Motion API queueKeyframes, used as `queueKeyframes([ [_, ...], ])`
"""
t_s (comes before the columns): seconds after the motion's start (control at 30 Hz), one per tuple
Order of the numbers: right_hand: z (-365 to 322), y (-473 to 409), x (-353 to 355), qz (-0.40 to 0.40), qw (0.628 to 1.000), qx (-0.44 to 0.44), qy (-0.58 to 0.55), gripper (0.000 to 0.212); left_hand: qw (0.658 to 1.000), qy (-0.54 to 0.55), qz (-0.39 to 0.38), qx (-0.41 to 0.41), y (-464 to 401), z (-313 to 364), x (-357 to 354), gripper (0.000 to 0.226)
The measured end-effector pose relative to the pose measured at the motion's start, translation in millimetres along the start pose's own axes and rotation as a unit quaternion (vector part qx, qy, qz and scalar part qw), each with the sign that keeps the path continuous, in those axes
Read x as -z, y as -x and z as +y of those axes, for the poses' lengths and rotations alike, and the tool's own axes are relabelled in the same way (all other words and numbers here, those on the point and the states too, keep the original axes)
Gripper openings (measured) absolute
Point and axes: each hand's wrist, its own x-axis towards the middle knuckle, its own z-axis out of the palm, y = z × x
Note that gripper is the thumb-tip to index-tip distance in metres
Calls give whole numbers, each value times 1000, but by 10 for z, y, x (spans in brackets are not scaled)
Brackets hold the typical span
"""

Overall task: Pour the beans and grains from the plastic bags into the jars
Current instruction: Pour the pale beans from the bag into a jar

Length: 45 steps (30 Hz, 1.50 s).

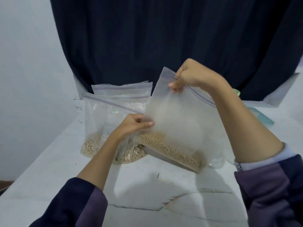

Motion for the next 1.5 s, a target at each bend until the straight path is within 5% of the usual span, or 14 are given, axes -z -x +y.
queueKeyframes([
  [0.23,-95,129,361,96,994,21,-47,17,970,234,70,4,-58,-197,-2,31],
  [0.3,-116,139,422,120,990,30,-70,17,936,343,84,2,-101,-226,-35,39],
  [0.47,-156,78,540,178,974,31,-138,18,822,568,48,-10,-150,-90,-416,107],
  [0.63,-114,39,593,187,973,23,-135,16,752,641,152,14,-253,287,-717,58],
  [1.0,271,55,661,224,949,26,-222,21,803,564,185,-52,-589,723,-385,37],
  [1.5,513,28,669,223,919,-4,-326,20,817,542,177,-83,-712,852,-258,21],
])
